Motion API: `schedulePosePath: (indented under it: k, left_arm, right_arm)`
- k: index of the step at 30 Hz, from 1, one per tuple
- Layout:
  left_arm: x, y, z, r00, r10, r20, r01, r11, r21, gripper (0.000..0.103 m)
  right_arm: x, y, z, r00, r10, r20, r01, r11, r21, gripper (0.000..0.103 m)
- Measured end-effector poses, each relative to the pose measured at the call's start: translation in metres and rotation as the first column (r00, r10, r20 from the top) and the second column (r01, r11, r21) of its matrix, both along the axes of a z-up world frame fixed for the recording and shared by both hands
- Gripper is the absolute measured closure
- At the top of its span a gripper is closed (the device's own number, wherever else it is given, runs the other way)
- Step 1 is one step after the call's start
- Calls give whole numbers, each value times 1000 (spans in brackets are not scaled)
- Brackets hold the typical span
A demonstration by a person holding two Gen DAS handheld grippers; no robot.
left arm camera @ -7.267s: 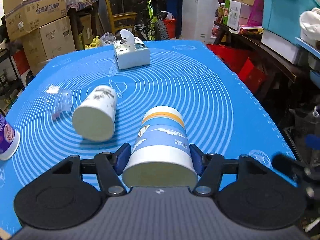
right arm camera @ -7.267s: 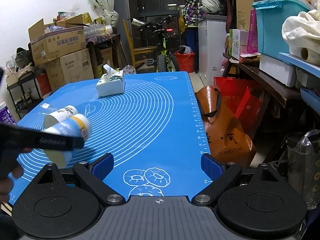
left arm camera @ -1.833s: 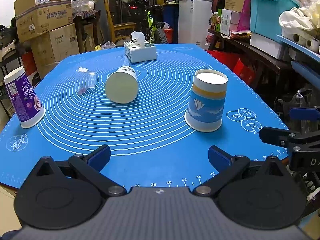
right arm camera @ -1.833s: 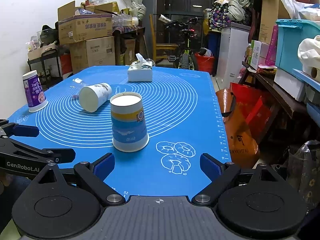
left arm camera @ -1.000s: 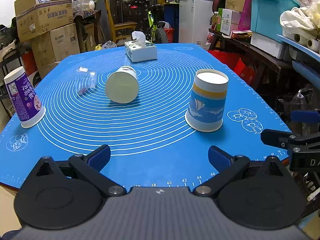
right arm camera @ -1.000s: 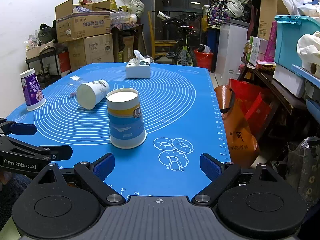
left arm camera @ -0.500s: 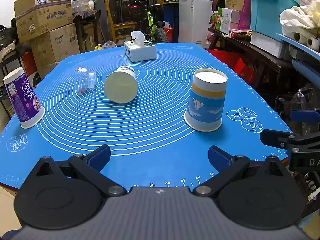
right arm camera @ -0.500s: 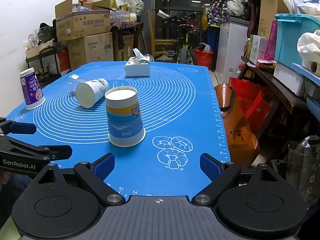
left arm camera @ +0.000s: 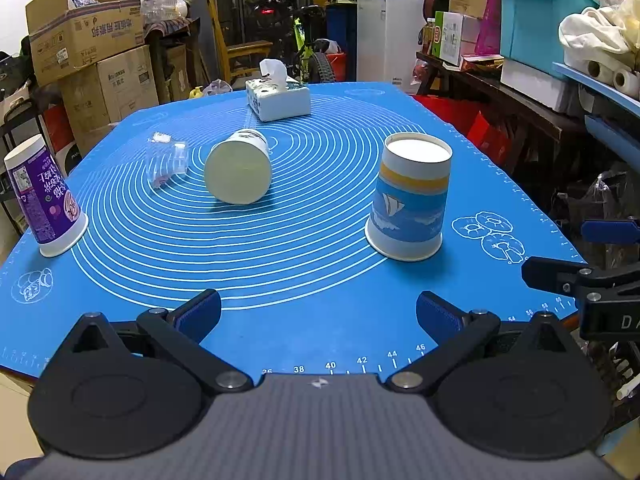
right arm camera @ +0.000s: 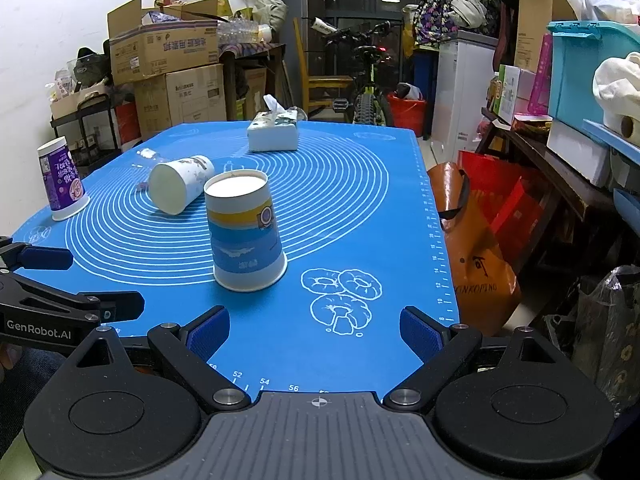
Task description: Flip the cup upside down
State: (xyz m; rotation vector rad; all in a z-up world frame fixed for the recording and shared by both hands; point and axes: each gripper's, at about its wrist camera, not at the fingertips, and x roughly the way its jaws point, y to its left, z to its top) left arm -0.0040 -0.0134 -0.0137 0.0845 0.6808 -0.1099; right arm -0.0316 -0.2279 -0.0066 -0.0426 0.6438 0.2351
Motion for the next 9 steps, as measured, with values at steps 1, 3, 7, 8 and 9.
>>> schedulePosePath:
  k: [1, 3, 7, 8, 9]
  left_arm:
    - [0, 0, 0, 1000, 0, 1, 0, 1000, 1, 1]
    - [0, -1, 0, 1000, 1, 1, -1, 1000, 3, 1]
    - [0, -1, 0, 1000, 0, 1, 0, 1000, 3, 1]
    - [0, -2, 0, 1000, -2, -1, 2, 1000, 4, 1]
    - [0, -3, -1, 1000, -4, -2, 4, 1000, 5, 1]
  right_arm:
    - [0, 0, 0, 1000, 0, 0, 0, 1000, 1, 10]
    - [1, -1, 0, 1000, -1, 1, 1, 1000, 3, 10]
    - [0, -1, 0, 1000, -1, -1, 1, 1000, 4, 10]
    - [1, -2, 0, 1000, -1, -1, 1, 1000, 4, 10]
    - [1, -3, 0, 1000, -2, -2, 2, 1000, 6, 10]
